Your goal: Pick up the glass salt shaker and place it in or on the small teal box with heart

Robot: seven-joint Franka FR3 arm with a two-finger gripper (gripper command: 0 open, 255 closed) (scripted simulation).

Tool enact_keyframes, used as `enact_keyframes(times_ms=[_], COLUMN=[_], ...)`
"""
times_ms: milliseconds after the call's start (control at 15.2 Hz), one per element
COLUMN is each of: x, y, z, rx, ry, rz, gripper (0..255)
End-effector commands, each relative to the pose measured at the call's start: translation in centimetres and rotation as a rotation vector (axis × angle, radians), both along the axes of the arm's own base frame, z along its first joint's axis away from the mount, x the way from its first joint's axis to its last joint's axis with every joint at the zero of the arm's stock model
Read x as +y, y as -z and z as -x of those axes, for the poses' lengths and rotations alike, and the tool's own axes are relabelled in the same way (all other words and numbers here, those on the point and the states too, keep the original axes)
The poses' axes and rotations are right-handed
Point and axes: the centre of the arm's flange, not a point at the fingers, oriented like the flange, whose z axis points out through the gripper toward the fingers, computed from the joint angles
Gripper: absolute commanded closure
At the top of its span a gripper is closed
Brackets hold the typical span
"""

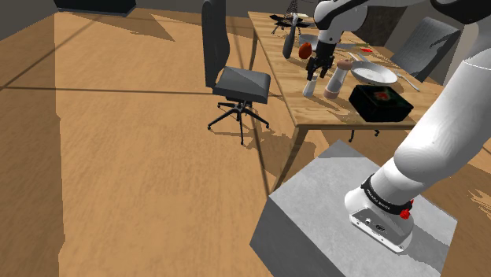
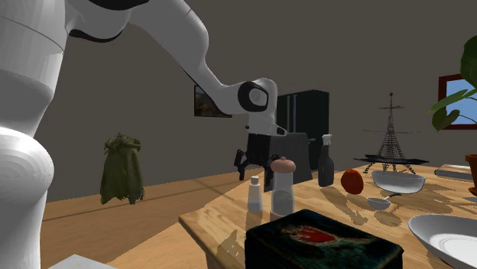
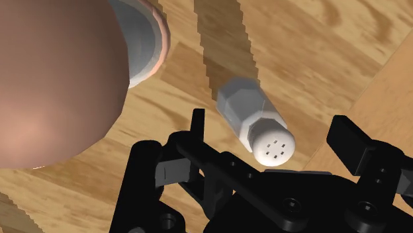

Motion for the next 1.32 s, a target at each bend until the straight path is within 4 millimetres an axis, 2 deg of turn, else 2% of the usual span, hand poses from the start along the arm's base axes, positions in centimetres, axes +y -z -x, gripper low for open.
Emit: enact_keyframes(times_ms=[0,264,330,924,1254], x=[0.0,0.0,0.0,0.0,0.0], y=[0.1,0.1,0.1,0.1,-2.6], z=[0.0,0.0,0.0,0.0,0.0], rx=[0.000,0.000,0.000,0.000,0.000], ry=[0.000,0.000,0.000,0.000,0.000], rz=[0.000,0.000,0.000,0.000,0.000], gripper=[0,0,255,255,255])
